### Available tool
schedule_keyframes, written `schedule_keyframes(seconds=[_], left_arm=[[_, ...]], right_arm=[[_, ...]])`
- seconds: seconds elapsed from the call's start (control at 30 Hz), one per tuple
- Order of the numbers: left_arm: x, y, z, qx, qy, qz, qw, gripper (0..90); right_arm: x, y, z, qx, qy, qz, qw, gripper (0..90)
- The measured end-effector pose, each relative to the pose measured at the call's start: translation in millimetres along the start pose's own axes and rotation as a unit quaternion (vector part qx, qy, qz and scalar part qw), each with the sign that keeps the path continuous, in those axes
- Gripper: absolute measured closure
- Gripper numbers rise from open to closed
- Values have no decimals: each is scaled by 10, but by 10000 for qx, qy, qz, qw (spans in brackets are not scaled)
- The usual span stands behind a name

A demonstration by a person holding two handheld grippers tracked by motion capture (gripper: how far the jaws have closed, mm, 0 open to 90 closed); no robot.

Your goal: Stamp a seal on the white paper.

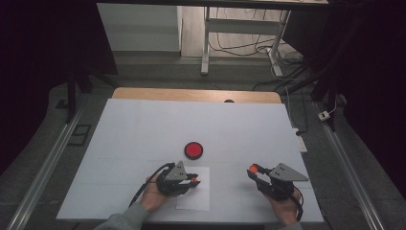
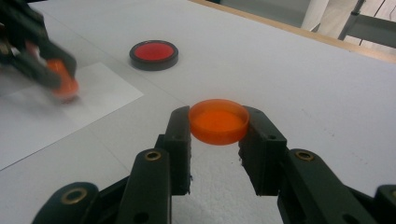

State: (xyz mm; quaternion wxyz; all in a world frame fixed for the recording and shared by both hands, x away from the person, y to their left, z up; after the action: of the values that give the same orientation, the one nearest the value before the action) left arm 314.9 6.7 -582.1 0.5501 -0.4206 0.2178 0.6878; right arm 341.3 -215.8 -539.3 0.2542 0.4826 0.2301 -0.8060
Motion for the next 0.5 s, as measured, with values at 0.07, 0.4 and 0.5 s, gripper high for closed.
schedule_keyframes(seconds=[0.07,0.4,0.5], left_arm=[[-87,-34,70,-1,182,64,9998,731],[-180,-20,184,113,352,272,9989,731],[-220,-24,245,114,431,361,9984,730]], right_arm=[[-8,0,9,0,18,-14,10000,645],[-12,0,12,13,29,7,10000,645],[-4,0,6,11,10,-9,10000,645]])
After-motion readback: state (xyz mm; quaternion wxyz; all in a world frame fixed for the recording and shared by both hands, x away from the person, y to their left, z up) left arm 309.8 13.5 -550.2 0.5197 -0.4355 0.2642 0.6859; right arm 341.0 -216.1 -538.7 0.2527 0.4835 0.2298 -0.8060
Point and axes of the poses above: each handheld gripper's, and its own axes: z roughly backward along the jaws, x roughly out of its underside, y roughly to its right, the point moved 10 cm from there along -z, roughly forward along the jaws, and after that the axes turned 13 degrees about -z, right-handed, at the moved point
